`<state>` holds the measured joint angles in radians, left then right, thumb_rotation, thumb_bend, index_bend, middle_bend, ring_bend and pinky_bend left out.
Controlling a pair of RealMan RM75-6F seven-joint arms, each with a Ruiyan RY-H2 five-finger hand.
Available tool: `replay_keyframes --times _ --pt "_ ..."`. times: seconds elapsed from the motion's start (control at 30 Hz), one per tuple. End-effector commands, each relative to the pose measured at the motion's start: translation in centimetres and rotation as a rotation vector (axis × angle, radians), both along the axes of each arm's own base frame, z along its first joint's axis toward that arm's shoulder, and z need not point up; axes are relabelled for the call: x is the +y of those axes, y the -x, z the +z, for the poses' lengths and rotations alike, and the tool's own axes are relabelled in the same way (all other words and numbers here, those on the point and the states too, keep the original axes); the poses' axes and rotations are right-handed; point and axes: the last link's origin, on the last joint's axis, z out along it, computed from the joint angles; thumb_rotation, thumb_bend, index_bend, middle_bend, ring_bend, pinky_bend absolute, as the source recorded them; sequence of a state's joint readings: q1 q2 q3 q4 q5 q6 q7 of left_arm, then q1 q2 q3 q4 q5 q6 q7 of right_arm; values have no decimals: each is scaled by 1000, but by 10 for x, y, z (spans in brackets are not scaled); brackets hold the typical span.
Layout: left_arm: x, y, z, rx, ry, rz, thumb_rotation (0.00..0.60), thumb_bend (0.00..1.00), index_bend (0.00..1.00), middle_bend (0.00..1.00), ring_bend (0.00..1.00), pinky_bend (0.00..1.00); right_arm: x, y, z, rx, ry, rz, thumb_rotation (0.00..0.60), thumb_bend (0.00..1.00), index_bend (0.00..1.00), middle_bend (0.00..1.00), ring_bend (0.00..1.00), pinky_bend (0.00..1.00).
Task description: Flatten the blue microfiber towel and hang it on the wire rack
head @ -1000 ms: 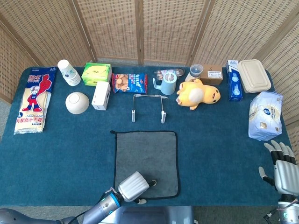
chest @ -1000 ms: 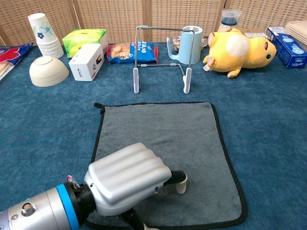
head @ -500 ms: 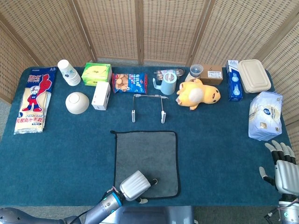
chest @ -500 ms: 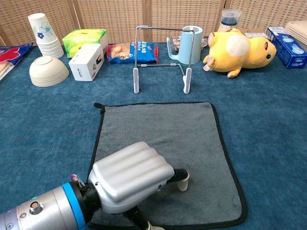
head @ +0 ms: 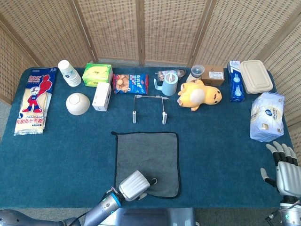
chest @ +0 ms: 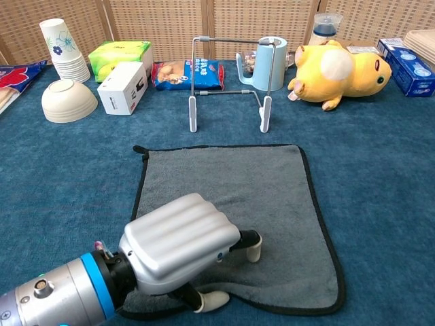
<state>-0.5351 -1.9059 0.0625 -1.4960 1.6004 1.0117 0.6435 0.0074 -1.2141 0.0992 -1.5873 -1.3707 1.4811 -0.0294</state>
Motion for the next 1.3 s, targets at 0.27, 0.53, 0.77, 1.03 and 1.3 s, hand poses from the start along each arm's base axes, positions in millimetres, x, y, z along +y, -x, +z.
replay_keyframes --times 0.27,0.53,0.77,1.03,1.3 --pt "3 3 3 -5 -15 10 600 419 350 1000 1000 1000 -1 -2 -1 2 -1 0 600 308 168 108 0 0" --pt "2 3 1 2 -12 12 600 421 430 1000 1000 1000 1 -1 1 3 5 -5 600 308 168 108 0 0" --pt "3 1 2 5 -9 12 600 473 535 1000 1000 1000 1 -1 1 3 7 -6 600 309 168 108 0 0" --pt "7 1 7 -17 -19 26 600 481 629 1000 1000 1000 1 -2 3 7 12 -5 600 309 167 108 0 0" --pt "12 0 15 -49 12 78 600 493 655 1000 1000 1000 2 -2 2 5 11 -7 600 308 169 108 0 0"
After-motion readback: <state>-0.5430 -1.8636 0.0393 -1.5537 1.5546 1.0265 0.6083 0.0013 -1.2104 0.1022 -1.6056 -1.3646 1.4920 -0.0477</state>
